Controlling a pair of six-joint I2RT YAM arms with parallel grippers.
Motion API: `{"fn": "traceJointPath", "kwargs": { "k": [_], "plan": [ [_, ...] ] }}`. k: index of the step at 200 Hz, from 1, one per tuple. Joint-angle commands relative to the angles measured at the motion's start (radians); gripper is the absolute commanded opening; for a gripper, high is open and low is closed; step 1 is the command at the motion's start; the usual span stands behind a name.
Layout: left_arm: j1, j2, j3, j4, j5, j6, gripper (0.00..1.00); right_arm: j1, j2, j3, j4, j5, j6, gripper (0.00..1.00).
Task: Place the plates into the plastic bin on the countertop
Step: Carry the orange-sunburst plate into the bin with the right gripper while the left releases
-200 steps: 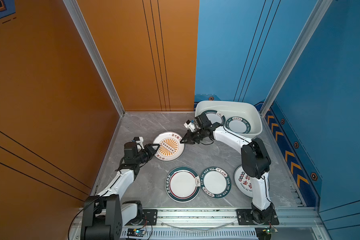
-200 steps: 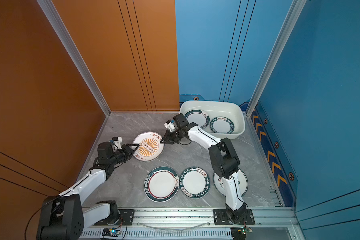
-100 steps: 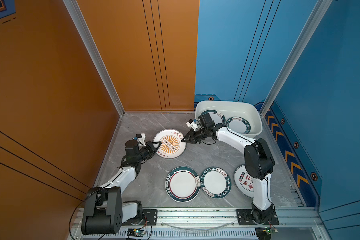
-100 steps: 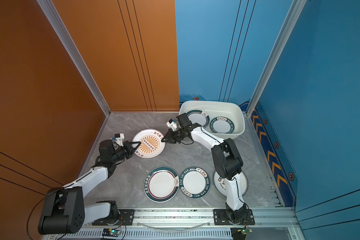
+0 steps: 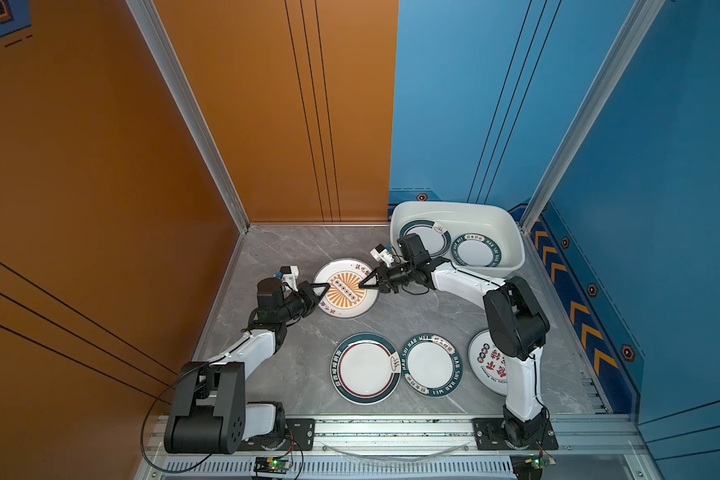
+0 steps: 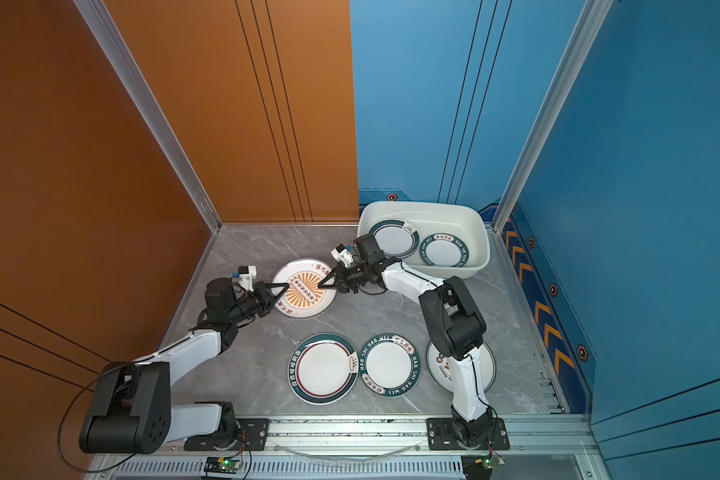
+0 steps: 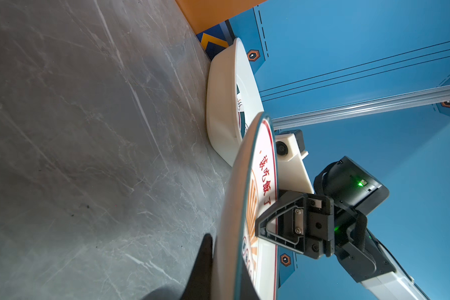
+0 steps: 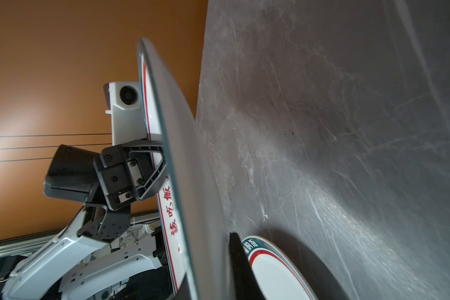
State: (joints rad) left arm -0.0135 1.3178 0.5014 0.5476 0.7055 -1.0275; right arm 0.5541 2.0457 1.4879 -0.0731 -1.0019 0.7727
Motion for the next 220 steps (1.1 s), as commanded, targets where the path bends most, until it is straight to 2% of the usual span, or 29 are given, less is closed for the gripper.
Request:
{"fn": "traceJointPath", "kwargs": {
  "k": [1,13,69,82,104,137,181,220],
  "plan": [
    [-0.034,0.019,0.033,0.025,0.028,0.050,0.05,0.037,-0.041,-0.003,0.065,-0.012,0.022,0.04],
    [-0.035,0.023,0.033,0.026,0.028,0.050,0.12,0.034,-0.045,0.001,0.064,-0.008,0.024,0.00],
    [-0.041,0.001,0.022,0.026,0.030,0.058,0.55,-0.028,-0.084,0.019,0.015,0.043,0.024,0.00],
    [-0.042,-0.014,0.012,0.026,0.025,0.060,0.68,-0.050,-0.095,0.030,-0.026,0.064,0.004,0.00],
    [-0.043,-0.051,-0.009,0.023,0.012,0.062,0.99,-0.095,-0.109,0.075,-0.145,0.118,-0.055,0.00],
    [-0.055,-0.111,-0.030,-0.080,-0.013,0.124,0.98,-0.186,-0.111,0.161,-0.327,0.246,-0.157,0.00],
    [-0.089,-0.218,-0.052,-0.288,-0.089,0.247,0.98,-0.359,-0.070,0.241,-0.379,0.374,-0.144,0.00],
    [-0.097,-0.291,-0.085,-0.354,-0.135,0.288,0.98,-0.469,0.016,0.346,-0.397,0.432,-0.108,0.00]
  ]
}}
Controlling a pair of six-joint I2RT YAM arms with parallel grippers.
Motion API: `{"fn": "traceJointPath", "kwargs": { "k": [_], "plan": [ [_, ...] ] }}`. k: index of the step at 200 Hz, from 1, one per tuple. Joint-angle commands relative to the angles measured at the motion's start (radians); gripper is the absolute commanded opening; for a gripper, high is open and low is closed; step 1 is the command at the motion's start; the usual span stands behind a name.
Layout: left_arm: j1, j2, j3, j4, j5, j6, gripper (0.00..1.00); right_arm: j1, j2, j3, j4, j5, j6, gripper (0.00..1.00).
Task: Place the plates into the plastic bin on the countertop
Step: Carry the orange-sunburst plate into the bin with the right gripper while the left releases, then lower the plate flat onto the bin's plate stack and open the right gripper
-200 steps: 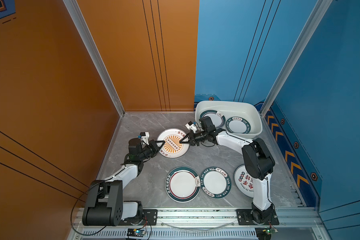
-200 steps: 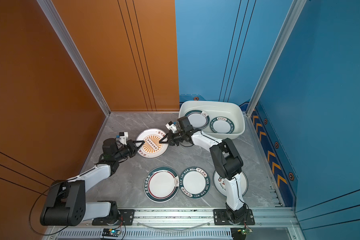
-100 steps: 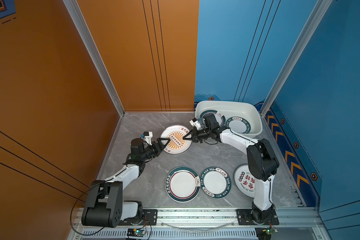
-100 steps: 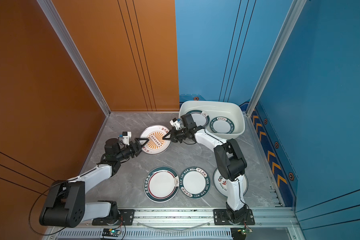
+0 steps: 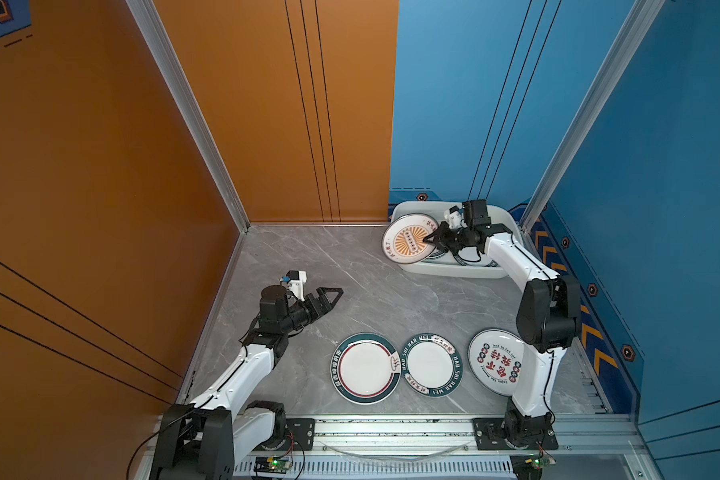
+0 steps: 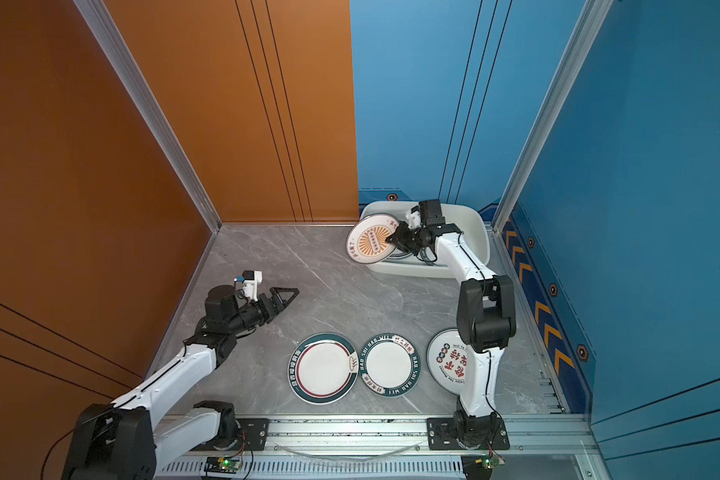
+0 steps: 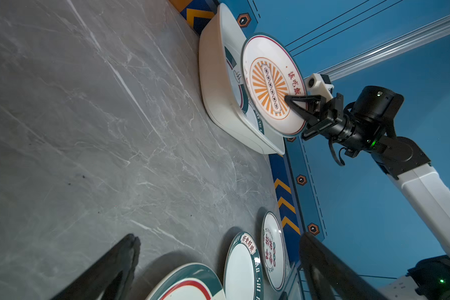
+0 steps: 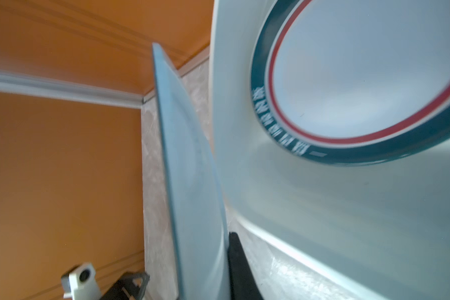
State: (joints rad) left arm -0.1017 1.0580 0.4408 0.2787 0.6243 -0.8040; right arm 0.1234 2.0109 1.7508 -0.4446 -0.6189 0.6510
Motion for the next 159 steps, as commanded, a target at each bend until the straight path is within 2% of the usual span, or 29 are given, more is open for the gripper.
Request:
{"fn": "traceJointPath", "kwargs": {
  "k": [1,69,115,159],
  "plan": [
    [-0.009,-0.032,-0.025,-0.084,-0.054,0.065,0.98,-0.040,0.052,0.086,-0.025,0.050,0.016,0.00],
    [-0.039,-0.006,-0.010,-0.092,-0.055,0.092,0.98,-0.106,0.240,0.261,-0.079,0.097,0.053,0.00],
    [-0.044,0.008,-0.002,-0.101,-0.058,0.101,0.98,-0.111,0.352,0.366,-0.105,0.100,0.079,0.00],
    [-0.048,0.008,-0.001,-0.122,-0.064,0.111,0.98,-0.105,0.409,0.394,-0.108,0.110,0.098,0.00]
  ]
}}
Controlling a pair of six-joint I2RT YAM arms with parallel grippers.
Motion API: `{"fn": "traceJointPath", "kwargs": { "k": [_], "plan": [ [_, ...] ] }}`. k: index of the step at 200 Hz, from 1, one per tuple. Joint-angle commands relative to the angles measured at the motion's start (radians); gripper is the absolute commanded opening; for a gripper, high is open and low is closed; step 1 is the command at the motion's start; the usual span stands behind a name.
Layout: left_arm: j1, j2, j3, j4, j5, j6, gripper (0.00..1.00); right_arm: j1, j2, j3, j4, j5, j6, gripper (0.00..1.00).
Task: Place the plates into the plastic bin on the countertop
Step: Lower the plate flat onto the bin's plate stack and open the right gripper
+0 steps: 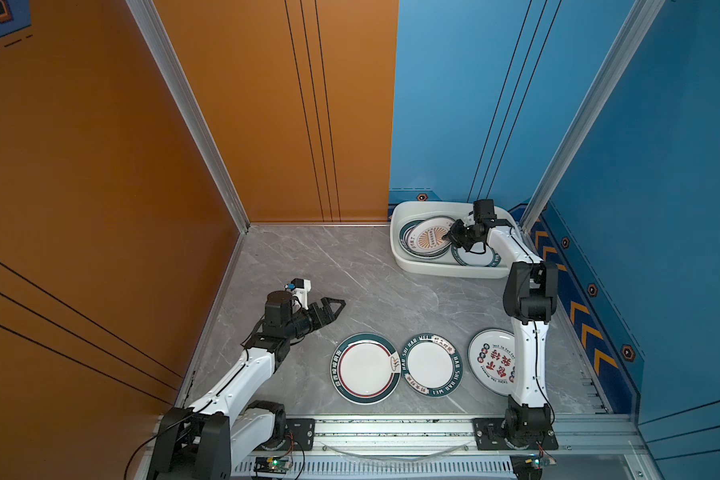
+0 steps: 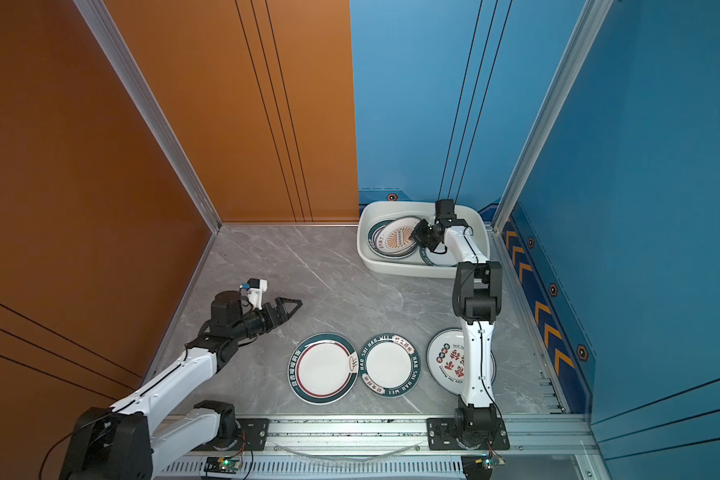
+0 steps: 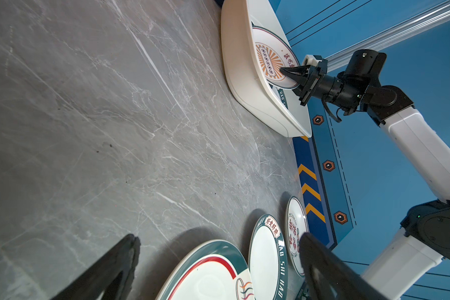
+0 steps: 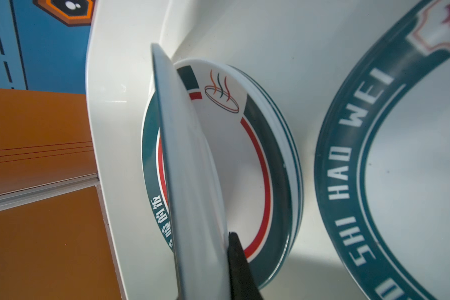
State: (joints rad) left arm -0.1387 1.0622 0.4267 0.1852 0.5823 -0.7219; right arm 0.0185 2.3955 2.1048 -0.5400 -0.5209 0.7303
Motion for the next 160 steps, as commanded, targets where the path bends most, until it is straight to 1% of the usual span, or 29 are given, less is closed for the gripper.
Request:
{"fn": "traceJointPath", "kwargs": {
  "k": [1,11,40,72,105,135,160],
  "plan": [
    [-0.010,0.004,0.014,-0.029,-0.022,0.029,0.98,0.001,0.025,0.040,-0.012,0.012,0.020,0.00],
    [-0.013,0.004,0.016,-0.032,-0.025,0.031,0.98,0.001,0.033,0.041,-0.015,0.012,0.020,0.00],
    [-0.019,0.007,0.020,-0.042,-0.030,0.039,0.98,0.003,0.045,0.042,-0.032,0.021,0.008,0.10],
    [-0.021,0.008,0.024,-0.048,-0.032,0.042,0.98,0.005,0.042,0.043,-0.056,0.039,-0.014,0.27],
    [-0.028,0.009,0.025,-0.062,-0.038,0.049,0.98,0.018,0.040,0.070,-0.117,0.083,-0.066,0.38],
    [-0.041,0.003,0.029,-0.096,-0.058,0.065,0.98,0.041,0.042,0.110,-0.190,0.151,-0.127,0.43],
    [-0.061,-0.013,0.039,-0.169,-0.100,0.094,0.98,0.058,0.042,0.136,-0.228,0.204,-0.160,0.45]
  ]
}}
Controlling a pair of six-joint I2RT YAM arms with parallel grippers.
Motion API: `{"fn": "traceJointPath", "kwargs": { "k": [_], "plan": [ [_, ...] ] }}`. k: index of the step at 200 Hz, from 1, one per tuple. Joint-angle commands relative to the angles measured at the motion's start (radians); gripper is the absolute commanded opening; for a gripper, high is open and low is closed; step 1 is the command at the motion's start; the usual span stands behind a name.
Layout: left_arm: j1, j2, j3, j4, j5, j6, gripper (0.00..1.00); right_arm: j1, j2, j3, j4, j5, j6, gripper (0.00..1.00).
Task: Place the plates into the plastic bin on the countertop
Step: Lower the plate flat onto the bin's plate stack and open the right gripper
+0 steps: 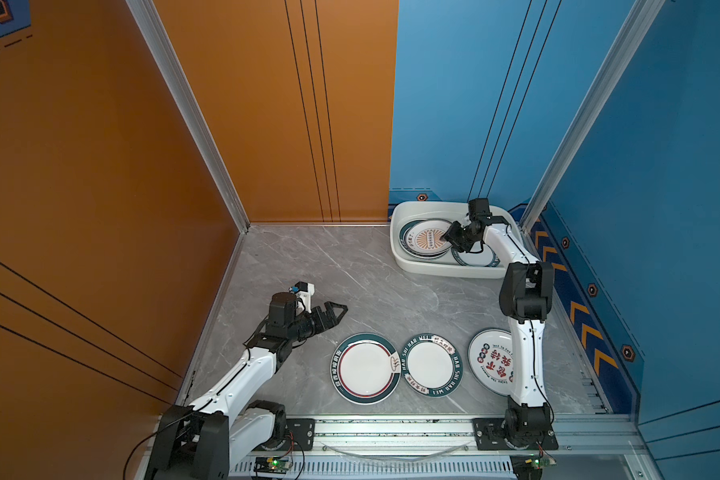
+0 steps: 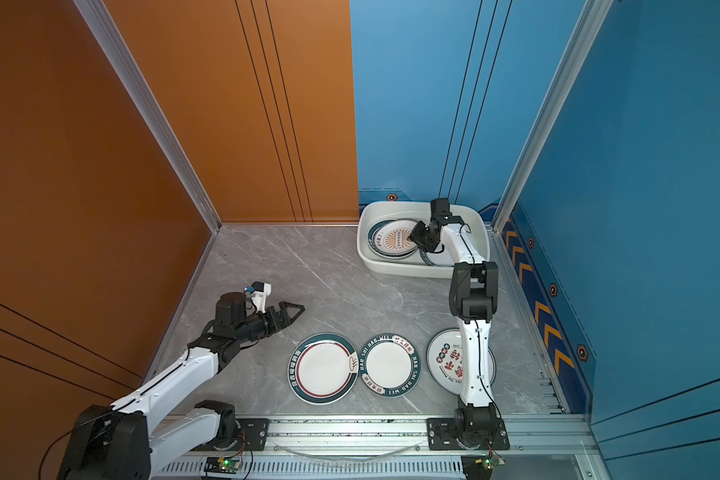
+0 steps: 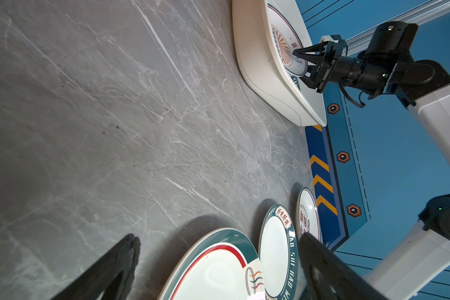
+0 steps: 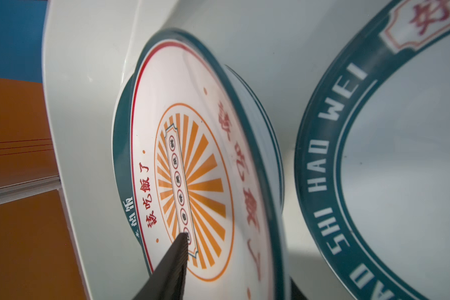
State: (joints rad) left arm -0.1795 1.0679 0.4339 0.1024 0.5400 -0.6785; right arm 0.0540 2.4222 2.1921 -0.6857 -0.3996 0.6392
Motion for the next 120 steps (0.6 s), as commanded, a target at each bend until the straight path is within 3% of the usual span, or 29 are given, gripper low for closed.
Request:
{"fn": "traceJointPath", "kwargs": {
  "k": [1,40,120],
  "plan": [
    [-0.022,-0.019,0.032,-0.090,-0.060,0.051,0.98,0.023,0.015,0.051,-0.084,0.085,-0.070,0.45],
    [-0.044,-0.055,0.037,-0.202,-0.127,0.077,0.98,0.040,0.026,0.095,-0.141,0.152,-0.105,0.48],
    [-0.070,-0.114,0.012,-0.269,-0.171,0.082,0.98,0.050,0.007,0.087,-0.169,0.235,-0.149,0.49]
  ]
}}
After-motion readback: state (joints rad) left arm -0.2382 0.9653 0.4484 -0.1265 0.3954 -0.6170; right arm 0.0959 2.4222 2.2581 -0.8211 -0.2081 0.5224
